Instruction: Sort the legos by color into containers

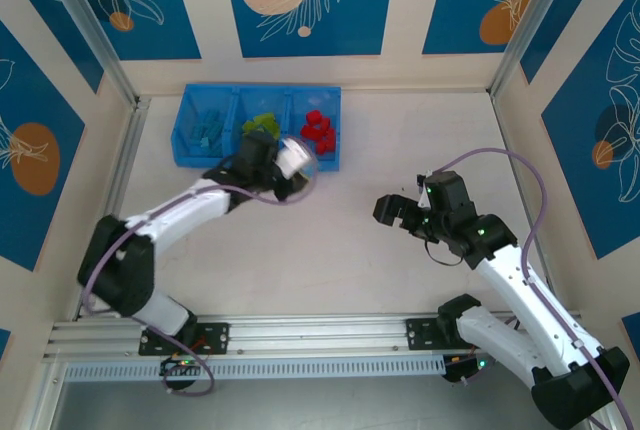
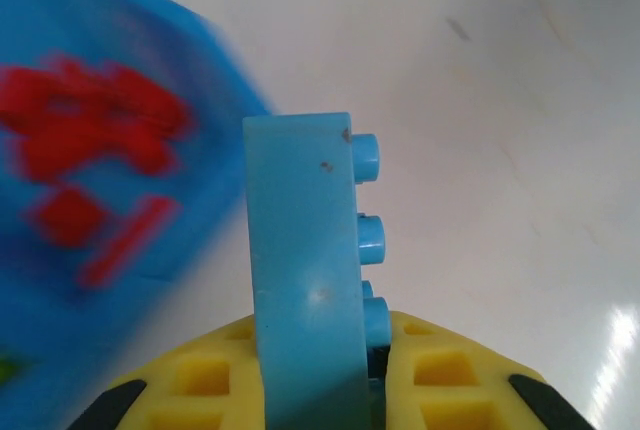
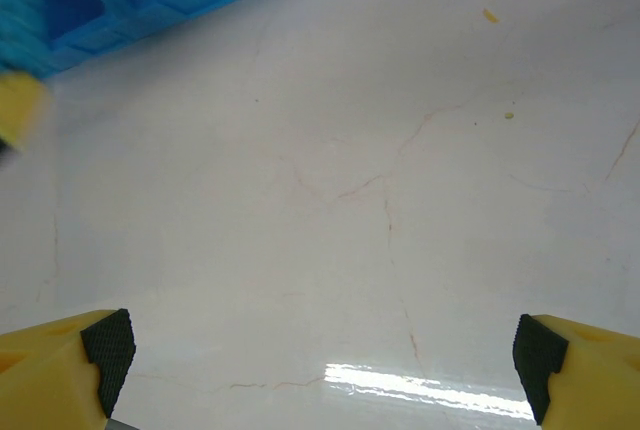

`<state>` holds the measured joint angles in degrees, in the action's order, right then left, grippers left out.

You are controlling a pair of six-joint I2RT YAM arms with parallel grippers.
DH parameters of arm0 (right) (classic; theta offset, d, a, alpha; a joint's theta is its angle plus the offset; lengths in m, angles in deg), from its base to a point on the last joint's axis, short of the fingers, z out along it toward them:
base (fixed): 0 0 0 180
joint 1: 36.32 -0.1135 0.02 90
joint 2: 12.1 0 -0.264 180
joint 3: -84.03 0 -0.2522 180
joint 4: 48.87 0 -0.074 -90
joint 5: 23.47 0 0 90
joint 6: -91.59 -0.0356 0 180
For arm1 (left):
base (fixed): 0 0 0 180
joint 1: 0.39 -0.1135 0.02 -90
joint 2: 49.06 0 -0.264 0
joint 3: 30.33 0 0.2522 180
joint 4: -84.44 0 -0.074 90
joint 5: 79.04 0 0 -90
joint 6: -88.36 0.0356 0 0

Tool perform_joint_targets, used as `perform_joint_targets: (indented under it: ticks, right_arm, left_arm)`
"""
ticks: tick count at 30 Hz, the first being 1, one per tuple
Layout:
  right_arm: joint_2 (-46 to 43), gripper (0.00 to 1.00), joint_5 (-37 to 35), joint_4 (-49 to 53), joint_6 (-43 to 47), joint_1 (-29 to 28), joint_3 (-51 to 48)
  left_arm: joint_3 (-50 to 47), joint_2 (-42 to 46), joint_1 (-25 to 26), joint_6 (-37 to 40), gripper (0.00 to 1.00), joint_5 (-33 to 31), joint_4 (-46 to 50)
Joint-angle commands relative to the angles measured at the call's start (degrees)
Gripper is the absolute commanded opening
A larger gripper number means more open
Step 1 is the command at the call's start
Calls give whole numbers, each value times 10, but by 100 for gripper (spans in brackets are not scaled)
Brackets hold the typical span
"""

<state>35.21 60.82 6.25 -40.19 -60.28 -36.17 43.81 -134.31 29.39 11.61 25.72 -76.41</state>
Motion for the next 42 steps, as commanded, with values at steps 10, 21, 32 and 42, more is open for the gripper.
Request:
perform_joint_targets:
  ticks: [10, 21, 32, 42]
  right_arm:
    - [5, 100, 33, -35, -20, 3, -22]
    - [8, 100, 44, -35, -18, 3, -19]
    - [14, 100, 19, -34, -12, 9, -17]
    - [50, 100, -173, -143, 92, 71, -39]
  left_arm:
    - [225, -93, -238, -285, 11, -163, 147]
    - [430, -317, -289, -265, 21, -95, 251]
    - [357, -180, -280, -268, 54, -84, 207]
    - [-10, 231, -143, -213, 57, -172, 84]
